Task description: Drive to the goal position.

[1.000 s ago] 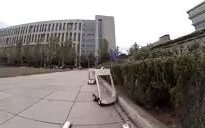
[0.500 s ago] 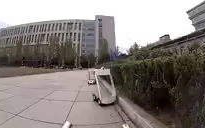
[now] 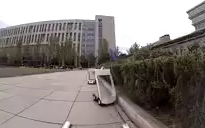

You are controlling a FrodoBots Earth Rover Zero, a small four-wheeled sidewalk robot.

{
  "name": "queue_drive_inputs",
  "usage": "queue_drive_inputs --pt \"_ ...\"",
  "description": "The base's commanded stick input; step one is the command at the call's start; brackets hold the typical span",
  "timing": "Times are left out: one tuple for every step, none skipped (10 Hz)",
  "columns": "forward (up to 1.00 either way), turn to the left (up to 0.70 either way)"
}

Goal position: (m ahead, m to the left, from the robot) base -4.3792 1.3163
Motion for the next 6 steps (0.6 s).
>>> queue_drive_inputs --pt "0.06 0.0" --pt "0.06 0.0" --pt "0.06 0.0" --pt "0.06 0.0" --pt "0.06 0.0" --pt "0.06 0.0"
